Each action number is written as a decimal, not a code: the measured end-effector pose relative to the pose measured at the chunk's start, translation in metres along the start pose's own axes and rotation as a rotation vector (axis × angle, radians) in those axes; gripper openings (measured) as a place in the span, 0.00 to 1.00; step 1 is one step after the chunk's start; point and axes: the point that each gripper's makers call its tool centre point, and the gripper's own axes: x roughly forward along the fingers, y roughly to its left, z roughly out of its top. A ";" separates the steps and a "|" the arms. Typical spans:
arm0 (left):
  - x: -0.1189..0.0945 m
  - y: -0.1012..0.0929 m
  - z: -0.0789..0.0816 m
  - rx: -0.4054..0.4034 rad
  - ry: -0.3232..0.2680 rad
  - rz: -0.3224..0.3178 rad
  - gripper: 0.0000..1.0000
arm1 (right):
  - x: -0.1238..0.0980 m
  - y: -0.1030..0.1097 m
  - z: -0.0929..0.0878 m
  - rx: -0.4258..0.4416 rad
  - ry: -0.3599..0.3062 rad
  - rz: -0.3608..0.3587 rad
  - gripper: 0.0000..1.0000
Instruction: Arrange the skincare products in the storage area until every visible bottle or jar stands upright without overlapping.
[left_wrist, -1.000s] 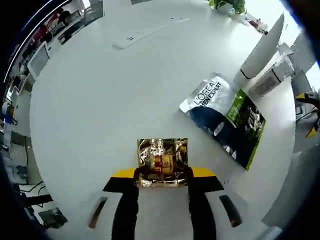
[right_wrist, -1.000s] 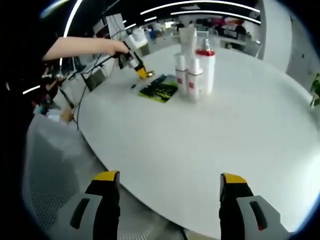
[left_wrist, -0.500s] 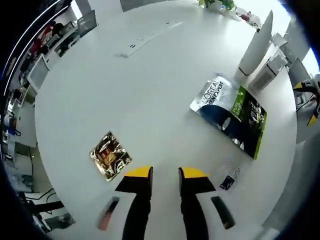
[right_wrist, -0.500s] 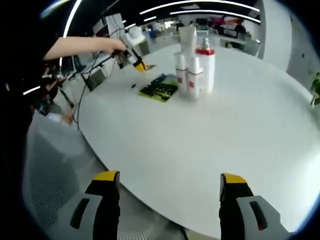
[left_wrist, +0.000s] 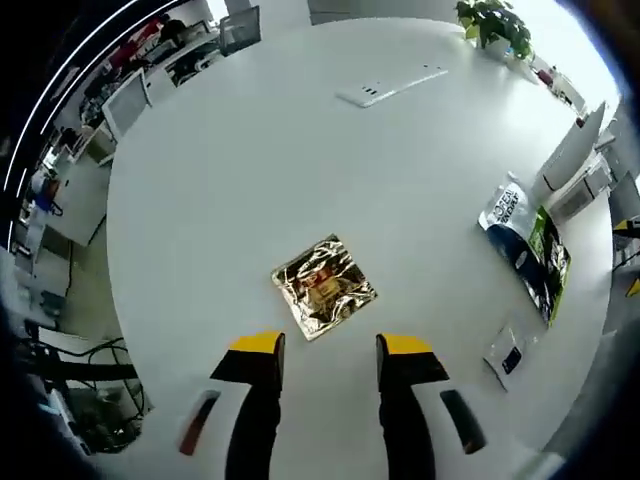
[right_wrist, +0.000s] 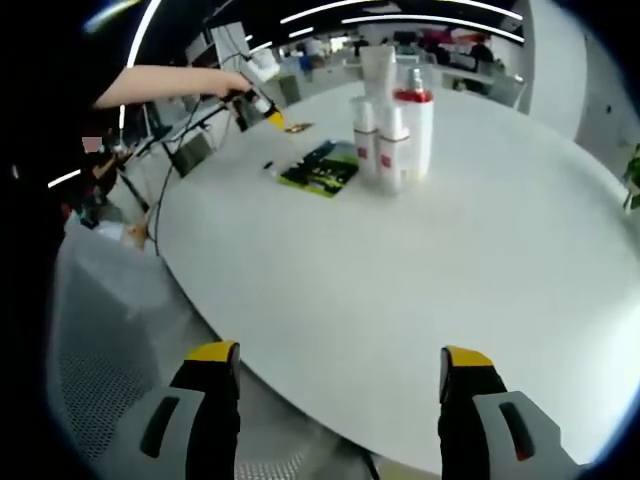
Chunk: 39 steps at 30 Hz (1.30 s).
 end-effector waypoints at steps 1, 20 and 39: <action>0.004 -0.002 0.003 -0.050 -0.008 -0.004 0.42 | 0.000 0.000 0.000 0.001 0.001 -0.001 0.85; 0.034 0.001 0.023 -0.381 -0.026 0.124 0.47 | 0.001 -0.002 -0.004 0.021 0.022 -0.006 0.85; 0.023 -0.007 0.015 -0.430 -0.022 0.138 0.40 | 0.001 -0.003 -0.004 0.024 0.018 -0.009 0.85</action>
